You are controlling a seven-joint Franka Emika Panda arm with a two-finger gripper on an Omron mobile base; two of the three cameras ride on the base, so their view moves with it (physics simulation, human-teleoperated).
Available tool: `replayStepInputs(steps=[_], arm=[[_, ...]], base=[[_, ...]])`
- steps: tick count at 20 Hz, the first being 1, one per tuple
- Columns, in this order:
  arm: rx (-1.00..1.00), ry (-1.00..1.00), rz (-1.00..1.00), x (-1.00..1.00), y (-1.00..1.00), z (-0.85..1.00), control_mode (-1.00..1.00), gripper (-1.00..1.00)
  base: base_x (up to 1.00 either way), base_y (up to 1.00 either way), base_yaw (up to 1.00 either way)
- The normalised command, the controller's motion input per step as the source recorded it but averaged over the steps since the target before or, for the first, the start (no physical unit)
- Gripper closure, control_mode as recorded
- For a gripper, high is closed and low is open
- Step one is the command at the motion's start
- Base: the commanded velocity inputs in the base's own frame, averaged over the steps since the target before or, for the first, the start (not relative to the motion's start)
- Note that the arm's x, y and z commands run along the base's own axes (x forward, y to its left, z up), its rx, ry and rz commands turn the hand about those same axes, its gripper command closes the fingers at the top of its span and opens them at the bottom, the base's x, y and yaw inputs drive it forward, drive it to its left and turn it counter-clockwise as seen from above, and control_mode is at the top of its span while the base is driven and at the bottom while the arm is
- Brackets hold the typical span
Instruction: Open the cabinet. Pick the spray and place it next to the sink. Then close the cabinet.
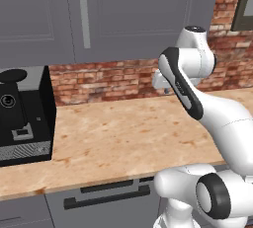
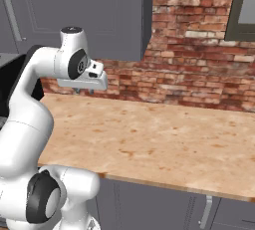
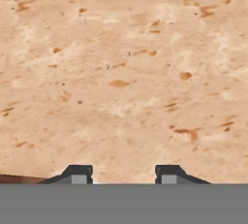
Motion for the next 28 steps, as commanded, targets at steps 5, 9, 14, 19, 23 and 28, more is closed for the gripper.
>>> replayStepInputs(steps=[5,9,14,19,23,28], arm=[[0.0,-0.02,0.0,-0.01,0.04,0.0,-1.0,-1.0],[0.0,-0.08,0.0,-0.22,0.24,0.01,-1.0,-1.0],[0.0,-0.17,0.0,-0.24,0.25,0.17,-1.0,-1.0],[0.0,-0.24,0.0,-0.07,0.41,0.09,-1.0,-1.0],[0.0,-0.25,0.0,0.0,0.37,0.03,-1.0,-1.0],[0.0,-0.18,0.0,0.0,0.44,0.05,-1.0,-1.0]], base=[[0.0,0.0,0.0],[0.0,0.0,0.0],[0.0,0.0,0.0],[0.0,0.0,0.0],[0.0,0.0,0.0],[0.0,0.0,0.0]])
